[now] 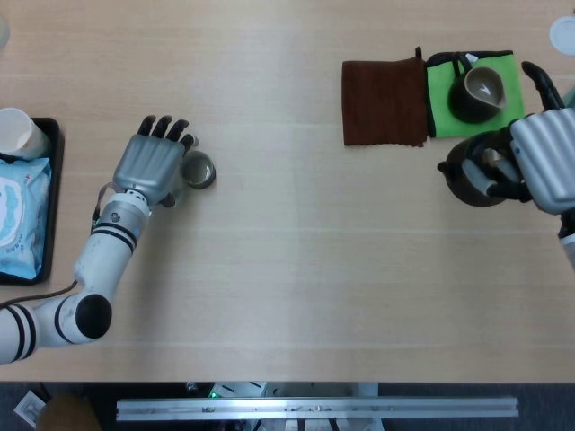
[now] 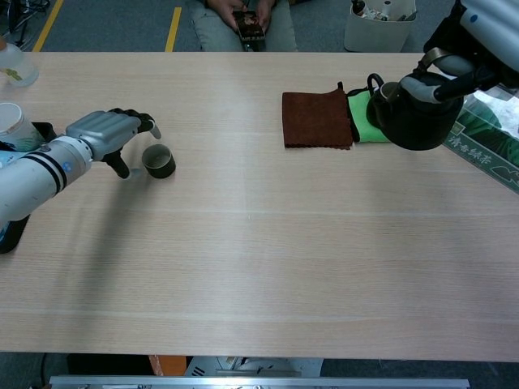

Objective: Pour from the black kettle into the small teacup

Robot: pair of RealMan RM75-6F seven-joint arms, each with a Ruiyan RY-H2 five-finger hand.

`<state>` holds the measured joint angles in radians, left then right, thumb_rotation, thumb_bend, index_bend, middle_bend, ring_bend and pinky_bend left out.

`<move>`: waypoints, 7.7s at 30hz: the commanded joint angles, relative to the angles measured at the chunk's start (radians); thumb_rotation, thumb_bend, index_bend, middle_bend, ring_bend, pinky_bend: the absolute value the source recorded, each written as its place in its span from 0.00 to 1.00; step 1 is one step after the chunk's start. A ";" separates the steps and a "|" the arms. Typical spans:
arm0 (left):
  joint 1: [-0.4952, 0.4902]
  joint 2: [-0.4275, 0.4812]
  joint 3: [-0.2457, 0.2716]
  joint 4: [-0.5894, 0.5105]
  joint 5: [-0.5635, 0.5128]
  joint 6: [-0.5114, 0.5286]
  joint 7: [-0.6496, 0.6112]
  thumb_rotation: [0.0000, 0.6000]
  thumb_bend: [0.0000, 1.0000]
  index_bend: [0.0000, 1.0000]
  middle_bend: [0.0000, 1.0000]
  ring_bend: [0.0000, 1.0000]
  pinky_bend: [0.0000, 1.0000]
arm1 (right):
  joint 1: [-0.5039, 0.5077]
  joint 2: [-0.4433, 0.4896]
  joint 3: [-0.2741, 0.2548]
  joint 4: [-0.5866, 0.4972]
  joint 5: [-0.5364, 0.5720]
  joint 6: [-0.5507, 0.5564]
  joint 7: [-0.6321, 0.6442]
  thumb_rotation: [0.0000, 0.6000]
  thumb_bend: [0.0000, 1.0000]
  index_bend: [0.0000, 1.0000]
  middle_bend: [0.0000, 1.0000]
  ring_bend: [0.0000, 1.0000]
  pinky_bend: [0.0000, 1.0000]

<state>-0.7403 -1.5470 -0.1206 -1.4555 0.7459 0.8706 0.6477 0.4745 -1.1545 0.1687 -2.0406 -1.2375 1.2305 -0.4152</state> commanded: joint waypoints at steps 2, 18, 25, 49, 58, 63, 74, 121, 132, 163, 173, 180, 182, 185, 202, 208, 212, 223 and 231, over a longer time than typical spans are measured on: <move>-0.021 -0.019 0.006 0.016 -0.042 0.000 0.013 1.00 0.30 0.21 0.08 0.03 0.04 | -0.001 0.004 -0.001 0.003 -0.001 0.000 0.008 0.87 0.29 1.00 0.99 0.93 0.05; -0.061 -0.093 0.021 0.089 -0.083 0.019 0.022 1.00 0.30 0.25 0.09 0.03 0.04 | -0.004 0.013 -0.007 0.014 -0.003 -0.004 0.034 0.87 0.29 1.00 0.99 0.93 0.05; -0.063 -0.116 0.017 0.115 -0.085 0.024 0.001 1.00 0.30 0.30 0.12 0.04 0.04 | -0.004 0.014 -0.008 0.017 -0.001 -0.005 0.037 0.88 0.29 1.00 0.99 0.93 0.05; -0.062 -0.071 0.055 -0.116 0.022 0.100 0.026 1.00 0.30 0.40 0.17 0.09 0.04 | -0.006 0.016 -0.017 0.017 -0.012 -0.012 0.056 0.88 0.28 1.00 0.99 0.93 0.05; -0.079 -0.107 0.054 -0.198 0.018 0.138 0.064 1.00 0.30 0.40 0.17 0.09 0.04 | -0.007 0.018 -0.018 0.008 -0.017 -0.009 0.055 0.88 0.28 1.00 0.99 0.93 0.05; -0.090 -0.143 0.049 -0.203 0.007 0.145 0.074 1.00 0.30 0.40 0.17 0.09 0.04 | -0.009 0.019 -0.020 0.006 -0.018 -0.009 0.055 0.88 0.28 1.00 0.99 0.93 0.05; -0.121 -0.234 0.041 -0.147 -0.052 0.172 0.133 1.00 0.30 0.40 0.17 0.08 0.04 | -0.014 0.026 -0.022 0.006 -0.017 -0.006 0.058 0.89 0.28 1.00 0.99 0.93 0.05; -0.002 0.120 0.044 -0.297 0.011 0.305 0.039 1.00 0.30 0.00 0.03 0.00 0.04 | 0.039 -0.076 -0.015 0.012 0.014 -0.052 0.008 0.92 0.29 1.00 0.99 0.93 0.05; 0.116 0.362 0.075 -0.377 0.148 0.335 -0.134 1.00 0.30 0.00 0.04 0.00 0.04 | 0.084 -0.175 -0.010 0.045 0.050 -0.072 -0.046 0.93 0.29 1.00 0.99 0.93 0.05; 0.291 0.523 0.097 -0.439 0.352 0.418 -0.249 1.00 0.30 0.00 0.04 0.00 0.04 | 0.261 -0.491 0.038 0.276 0.163 -0.157 -0.153 0.93 0.29 1.00 0.99 0.93 0.05; 0.320 0.530 0.088 -0.453 0.382 0.429 -0.254 1.00 0.30 0.00 0.04 0.00 0.04 | 0.324 -0.543 0.057 0.331 0.213 -0.185 -0.202 0.93 0.29 1.00 0.99 0.93 0.05; 0.337 0.533 0.083 -0.455 0.397 0.433 -0.260 1.00 0.30 0.00 0.04 0.00 0.04 | 0.363 -0.574 0.055 0.367 0.249 -0.202 -0.244 0.93 0.29 1.00 0.99 0.93 0.05; 0.341 0.534 0.080 -0.455 0.399 0.435 -0.261 1.00 0.30 0.00 0.04 0.00 0.04 | 0.373 -0.582 0.053 0.376 0.257 -0.207 -0.255 0.93 0.29 1.00 0.99 0.93 0.05; 0.347 0.537 0.076 -0.458 0.404 0.437 -0.264 1.00 0.30 0.00 0.04 0.00 0.04 | 0.392 -0.595 0.051 0.390 0.269 -0.211 -0.279 0.94 0.29 1.00 0.99 0.93 0.05; 0.372 0.540 0.065 -0.455 0.431 0.432 -0.280 1.00 0.30 0.00 0.04 0.00 0.04 | 0.469 -0.637 0.041 0.437 0.323 -0.209 -0.390 0.99 0.29 1.00 0.99 0.93 0.05; 0.382 0.540 0.061 -0.450 0.436 0.433 -0.290 1.00 0.30 0.00 0.04 0.00 0.04 | 0.500 -0.647 0.037 0.451 0.340 -0.214 -0.435 0.98 0.29 1.00 0.99 0.93 0.05; 0.386 0.540 0.059 -0.447 0.439 0.432 -0.295 1.00 0.29 0.00 0.04 0.00 0.04 | 0.513 -0.651 0.036 0.454 0.351 -0.215 -0.454 0.99 0.29 1.00 0.99 0.93 0.05; 0.398 0.537 0.052 -0.438 0.441 0.429 -0.304 1.00 0.30 0.00 0.04 0.00 0.04 | 0.545 -0.652 0.023 0.460 0.385 -0.204 -0.507 0.99 0.29 1.00 0.99 0.93 0.05; 0.403 0.533 0.047 -0.436 0.444 0.426 -0.306 1.00 0.30 0.00 0.04 0.00 0.04 | 0.557 -0.643 0.015 0.454 0.402 -0.197 -0.525 0.98 0.29 1.00 0.99 0.93 0.05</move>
<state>-0.3378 -1.0138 -0.0735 -1.8916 1.1896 1.2968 0.3422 1.0297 -1.7989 0.1846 -1.5849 -0.8374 1.0328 -0.9379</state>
